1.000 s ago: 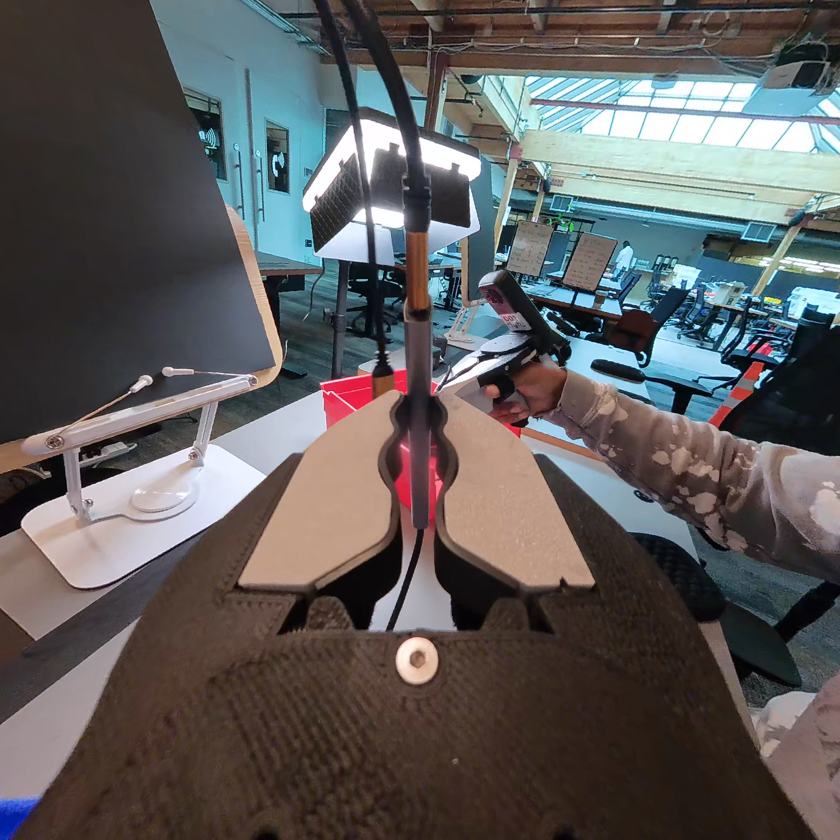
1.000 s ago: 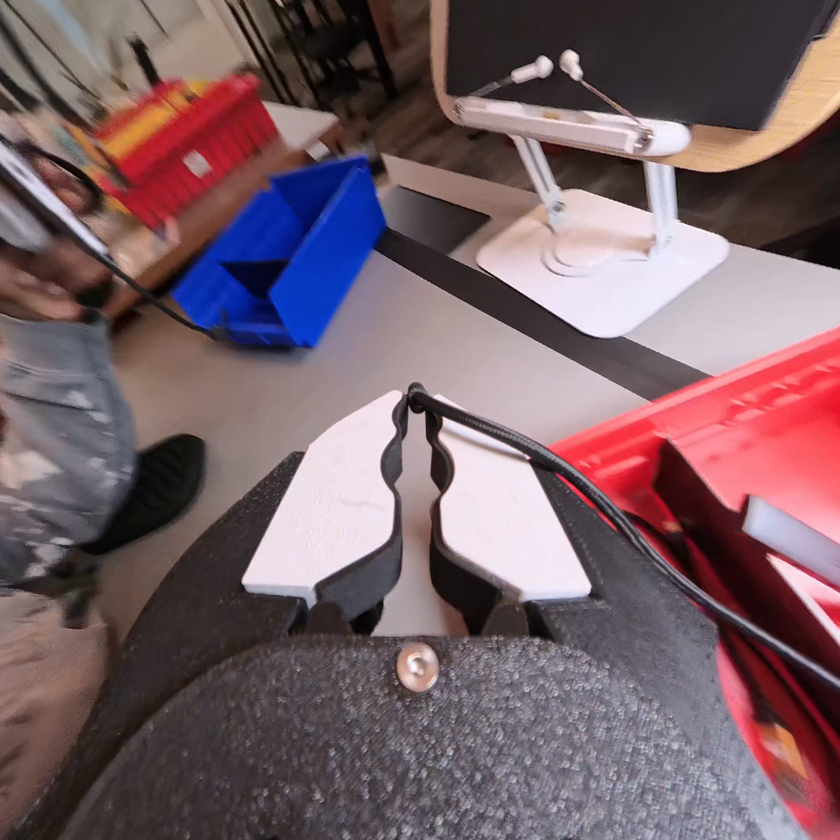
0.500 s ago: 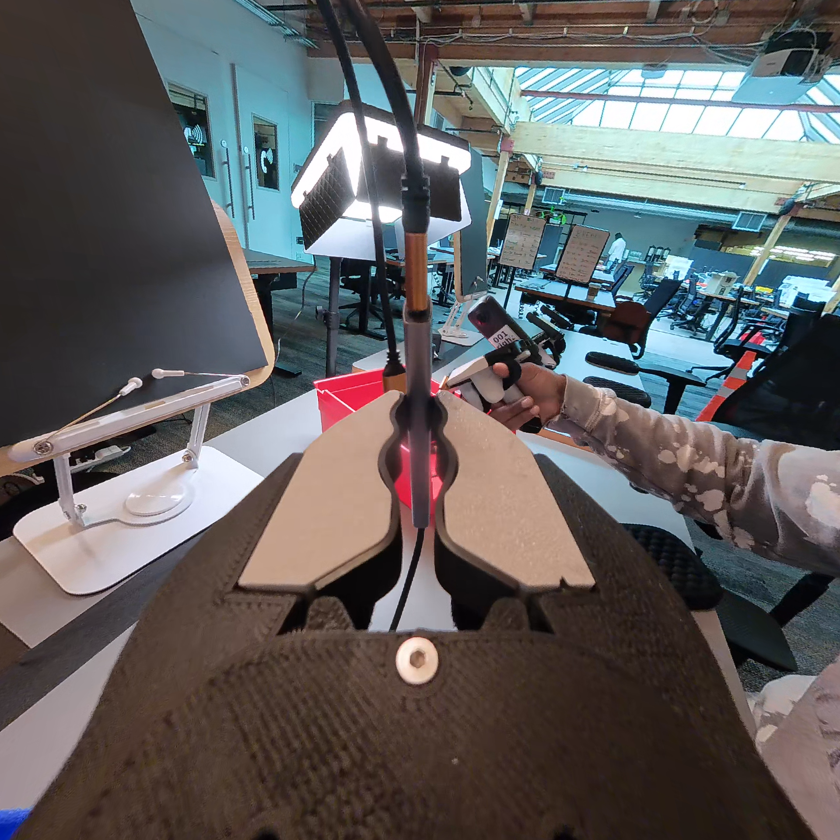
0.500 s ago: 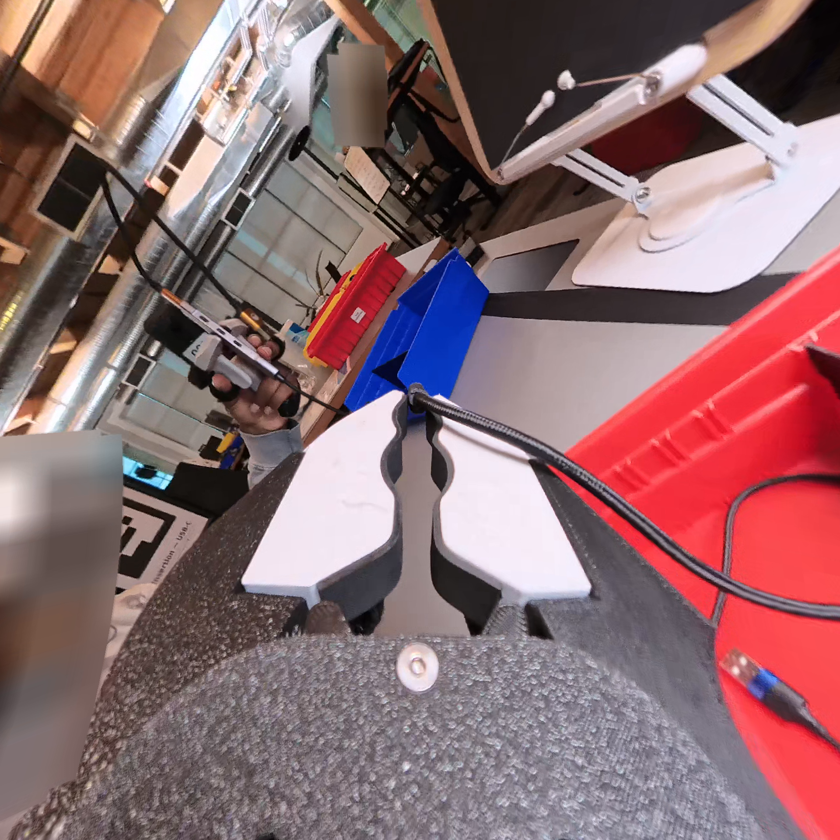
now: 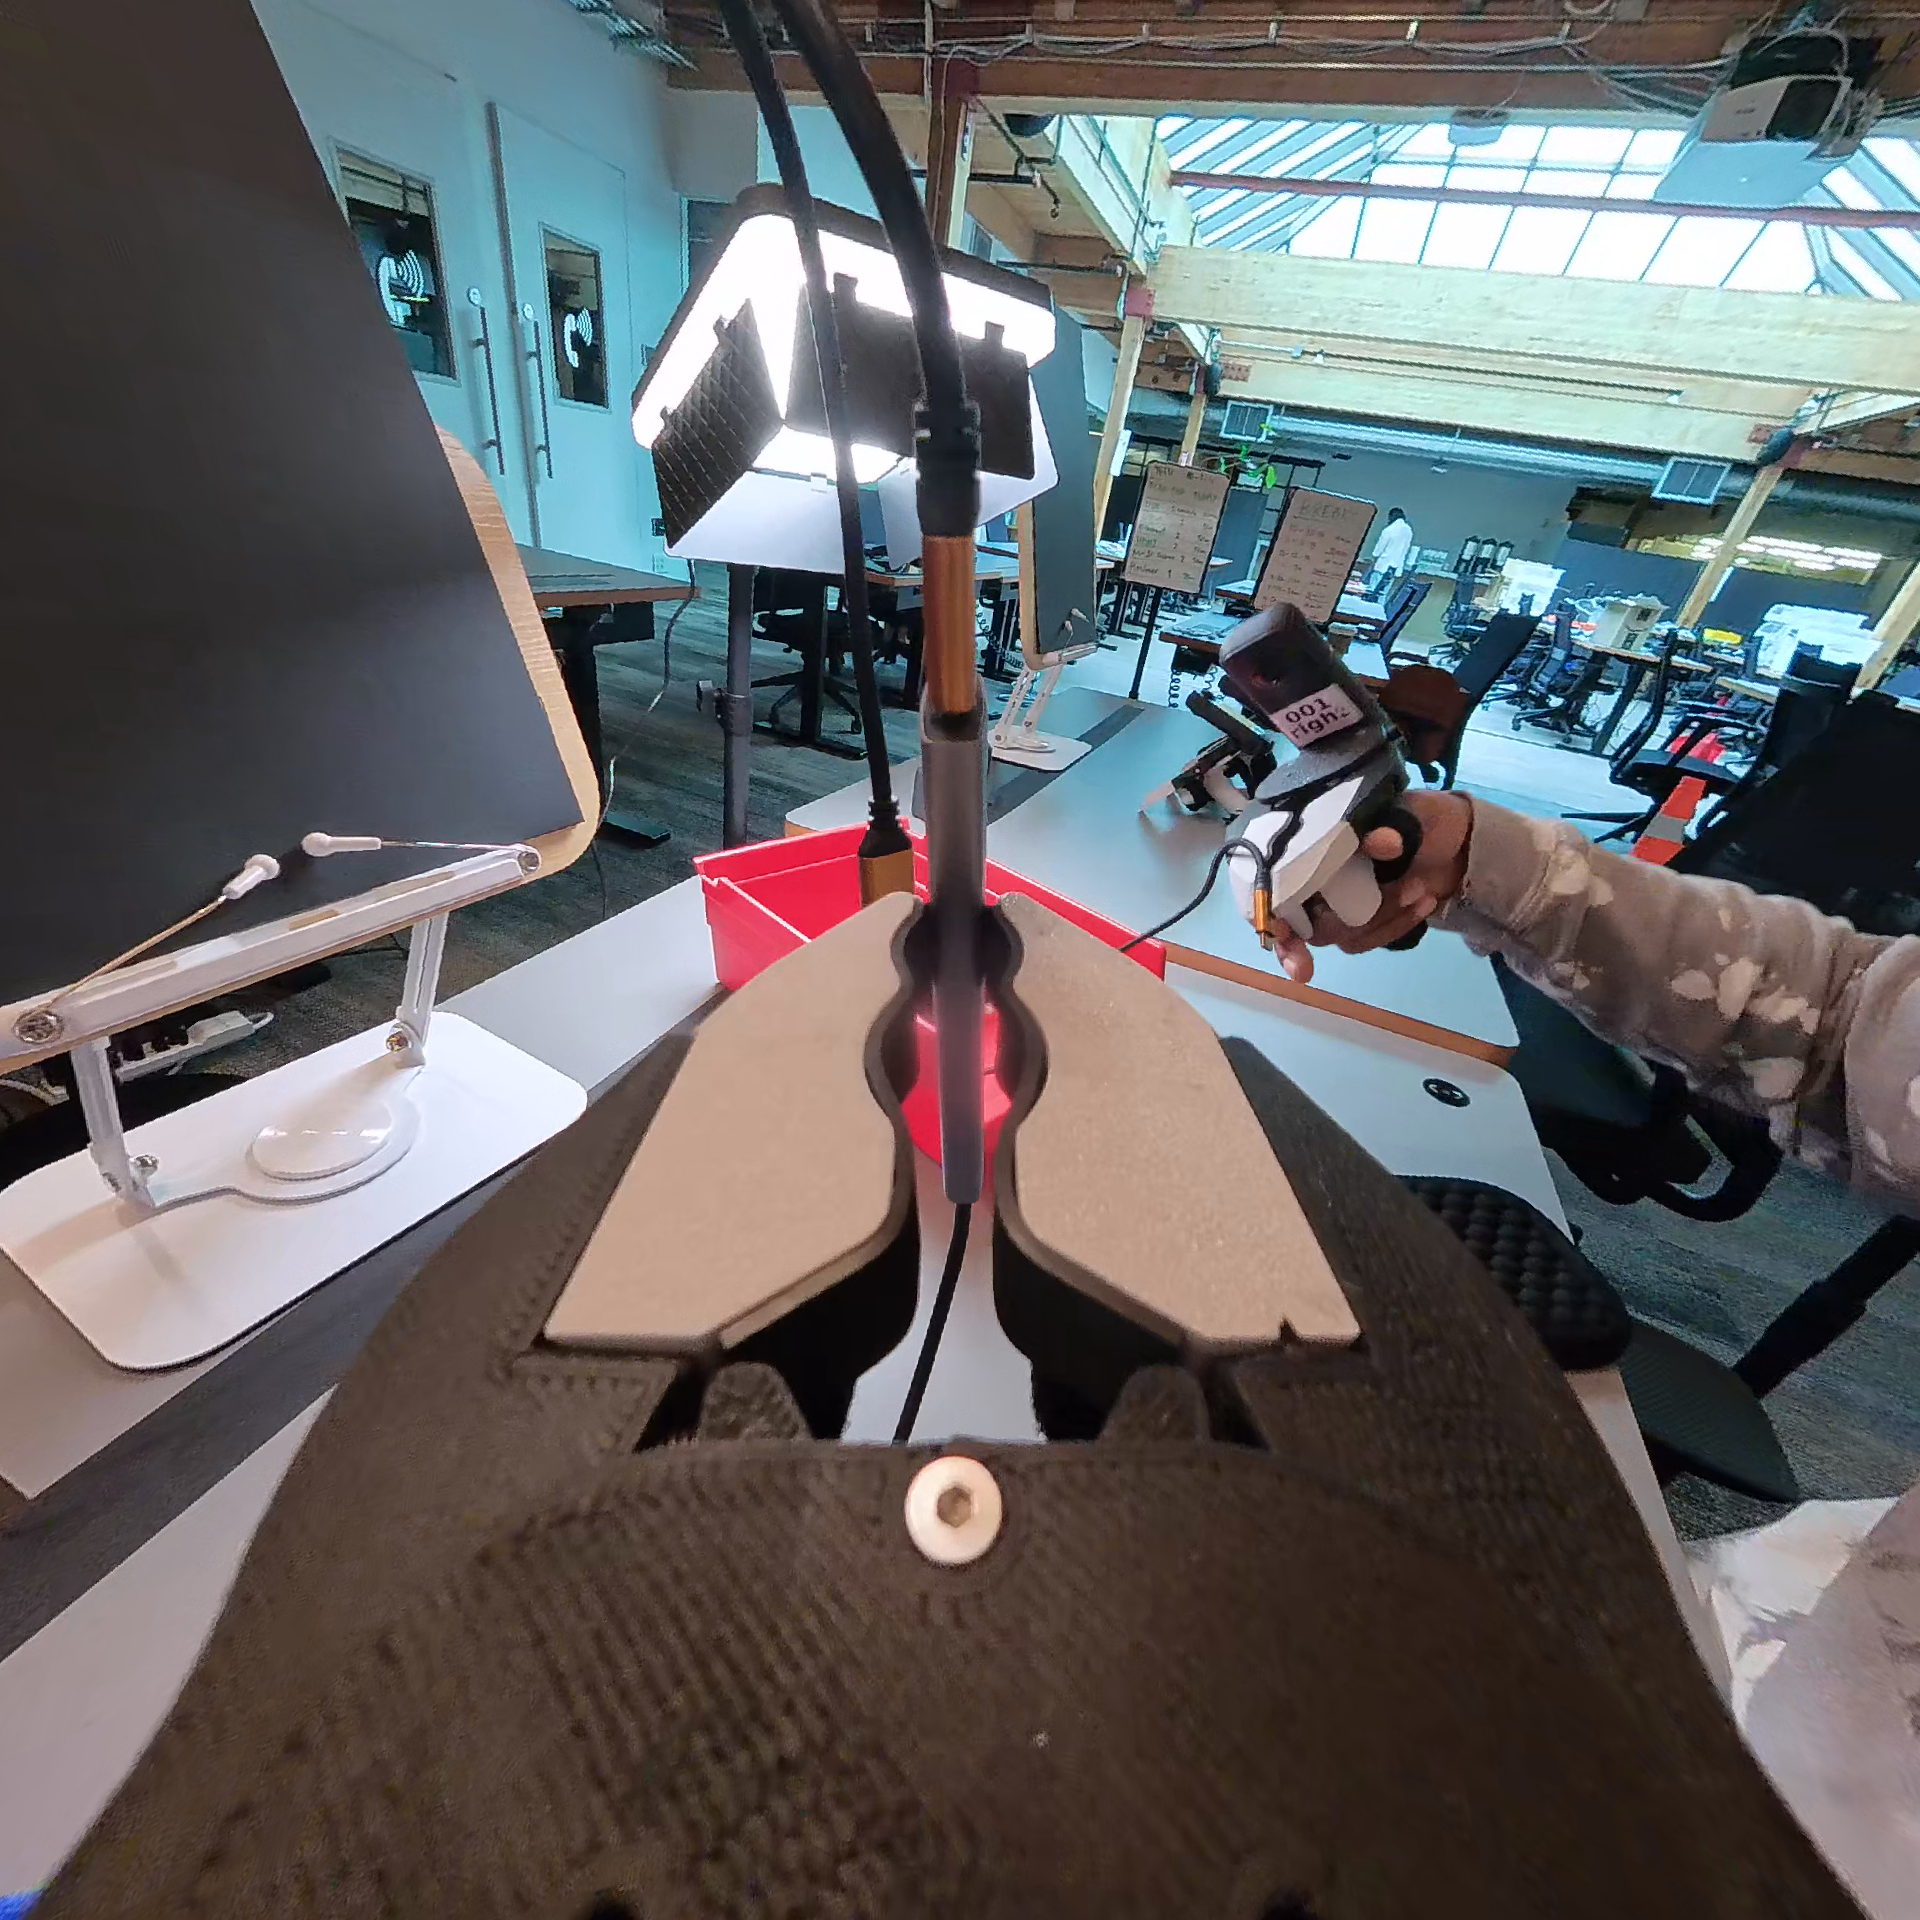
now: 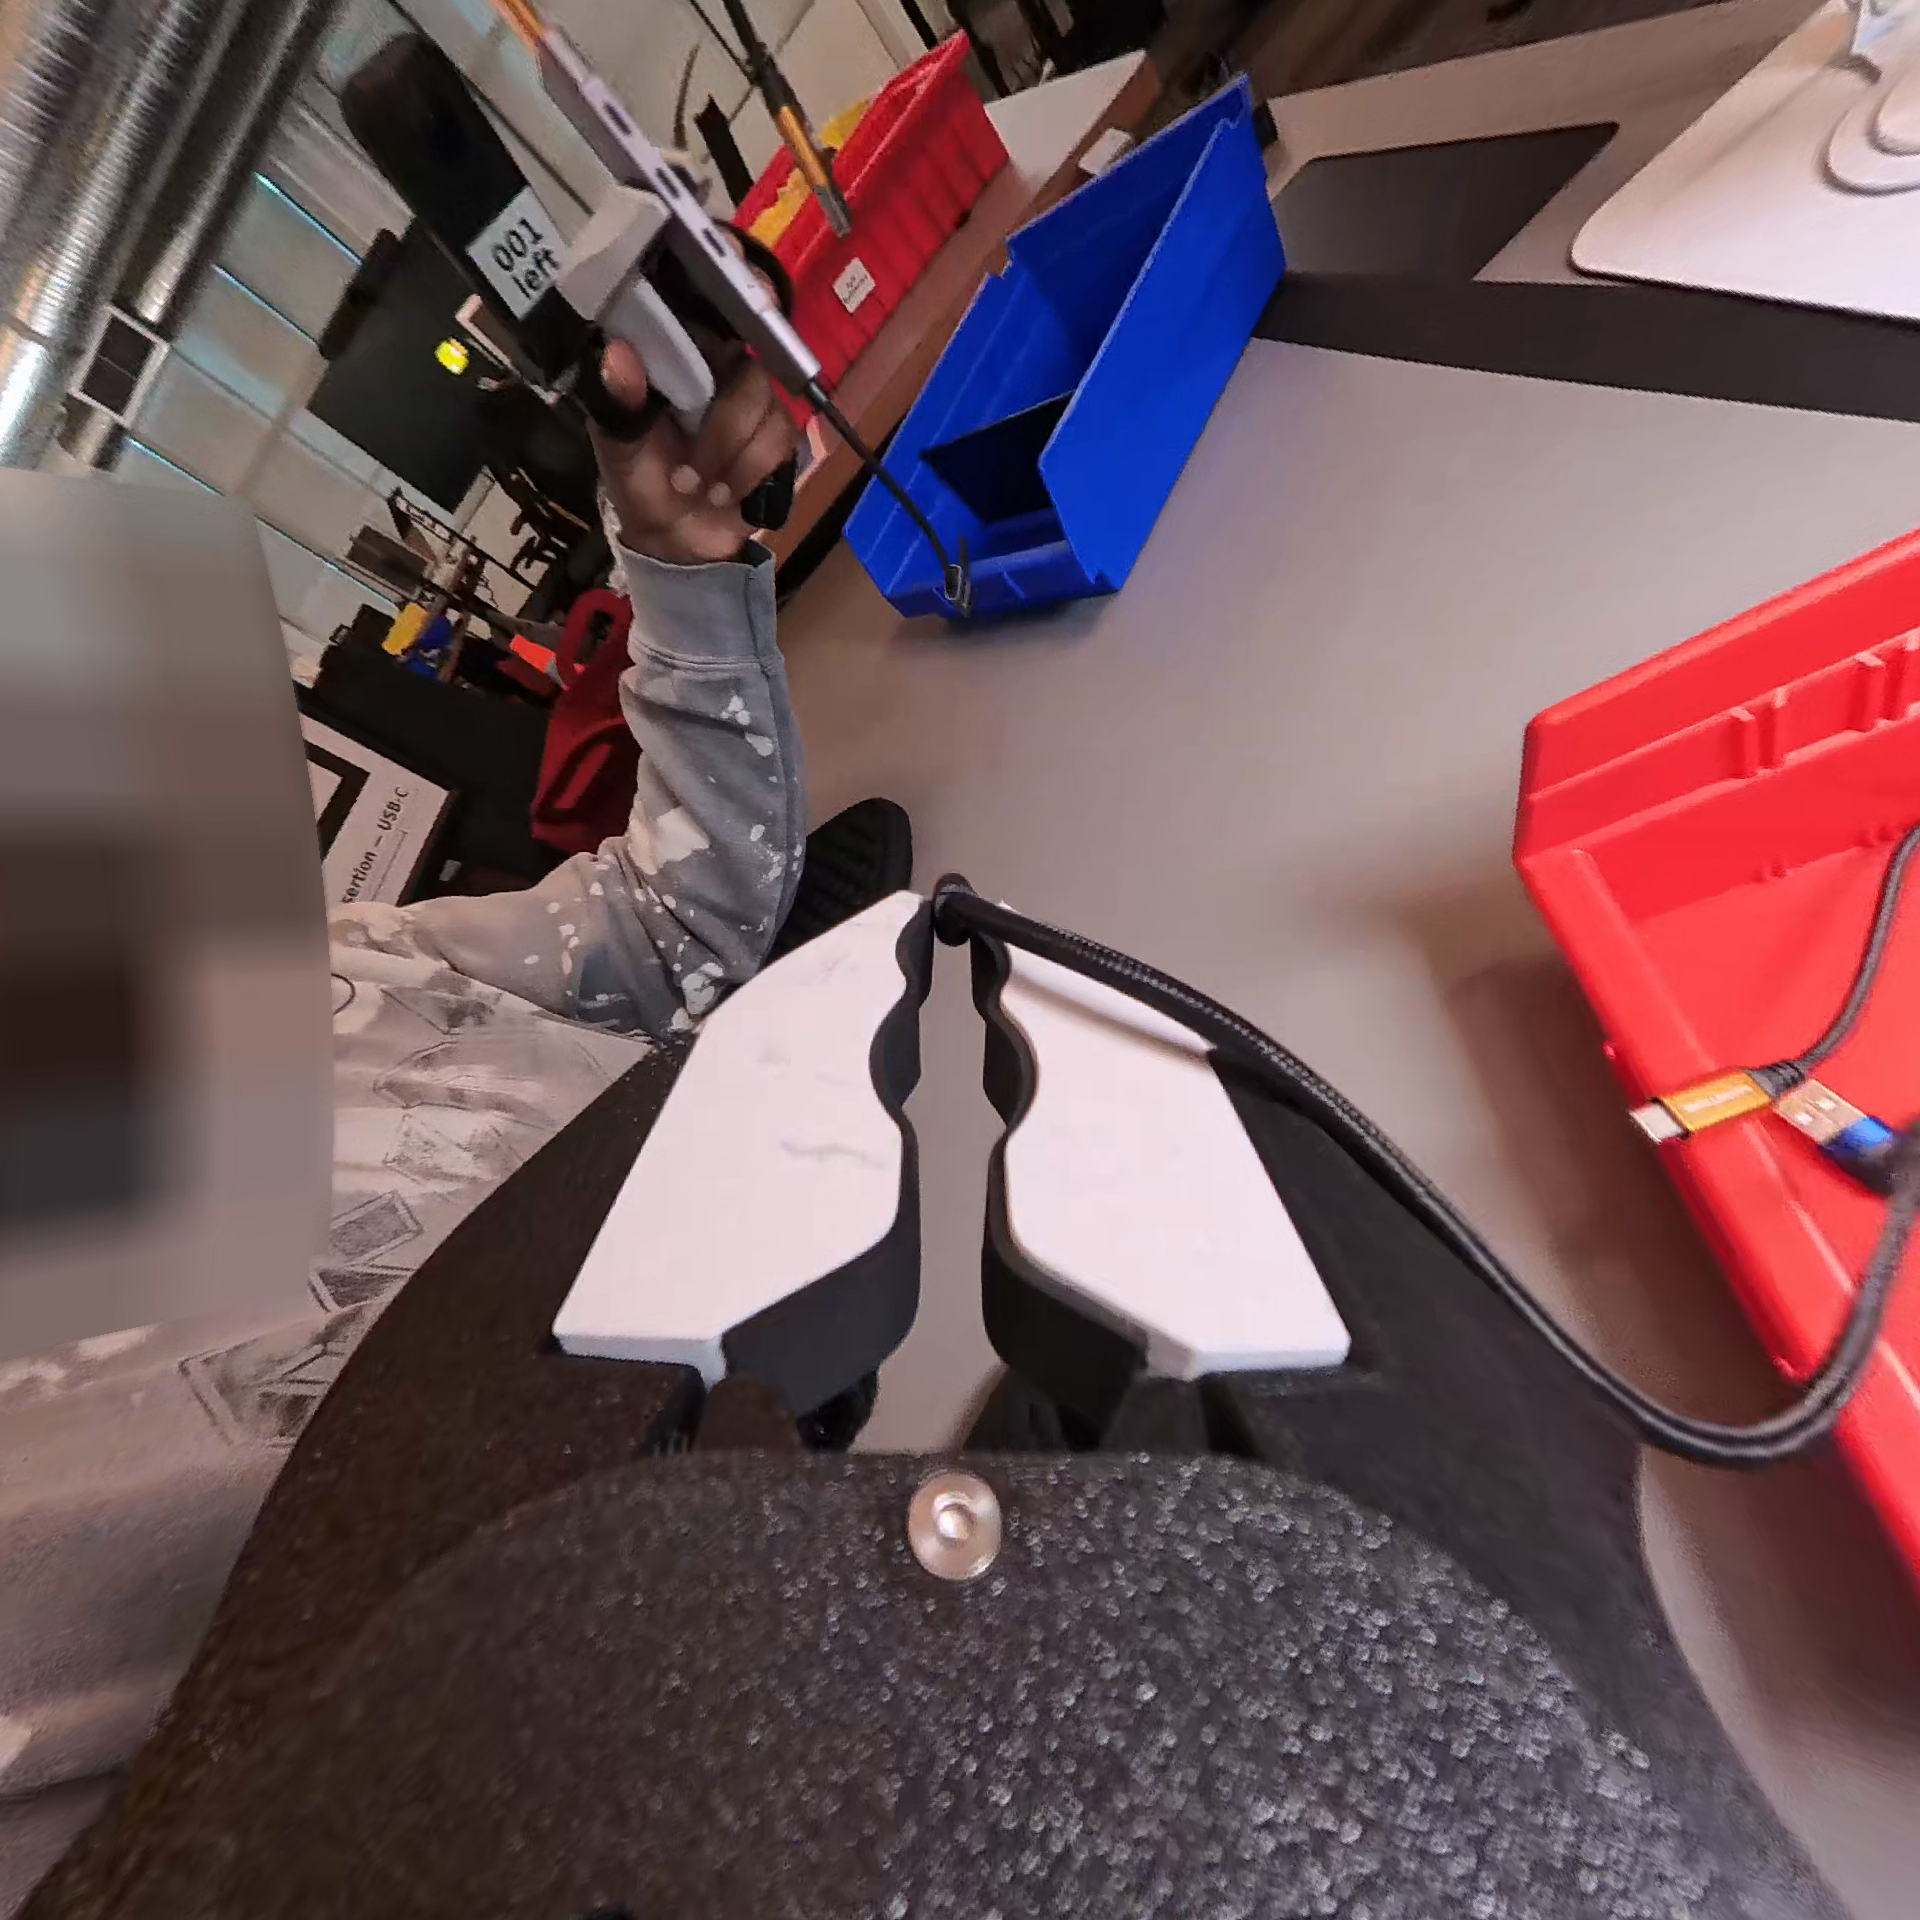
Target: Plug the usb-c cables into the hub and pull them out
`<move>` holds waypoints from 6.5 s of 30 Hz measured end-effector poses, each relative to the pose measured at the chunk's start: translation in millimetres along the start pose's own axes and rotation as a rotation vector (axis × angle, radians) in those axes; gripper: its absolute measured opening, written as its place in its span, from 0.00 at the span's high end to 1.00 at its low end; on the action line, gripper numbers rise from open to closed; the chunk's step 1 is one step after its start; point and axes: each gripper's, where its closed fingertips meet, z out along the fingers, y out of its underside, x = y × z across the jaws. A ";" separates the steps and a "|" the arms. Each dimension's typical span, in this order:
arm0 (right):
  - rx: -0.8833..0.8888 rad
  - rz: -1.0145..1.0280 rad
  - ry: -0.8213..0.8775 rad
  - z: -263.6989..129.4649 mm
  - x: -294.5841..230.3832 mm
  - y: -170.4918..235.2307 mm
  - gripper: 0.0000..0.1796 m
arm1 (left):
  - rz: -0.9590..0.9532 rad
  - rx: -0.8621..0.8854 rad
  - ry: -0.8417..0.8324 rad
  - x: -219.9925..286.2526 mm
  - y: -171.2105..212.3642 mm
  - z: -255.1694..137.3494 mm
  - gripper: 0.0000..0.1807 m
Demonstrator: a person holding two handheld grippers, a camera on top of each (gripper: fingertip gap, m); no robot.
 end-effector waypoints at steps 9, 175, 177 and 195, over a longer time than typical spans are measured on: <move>-0.207 0.084 0.355 -9.9 112.7 -4.7 0.96 | 0.000 -0.019 0.007 1.5 6.0 5.5 0.95; 0.394 -0.854 0.189 8.7 -25.4 -100.4 0.96 | 0.122 0.168 0.096 20.8 -22.3 -8.4 0.94; 0.329 -0.897 0.303 6.8 -16.1 -119.3 0.96 | 0.102 0.131 0.090 17.4 -16.0 -4.4 0.94; -0.568 -0.672 0.880 -21.1 196.8 -10.1 0.81 | 0.107 0.015 0.143 33.0 1.7 8.4 0.94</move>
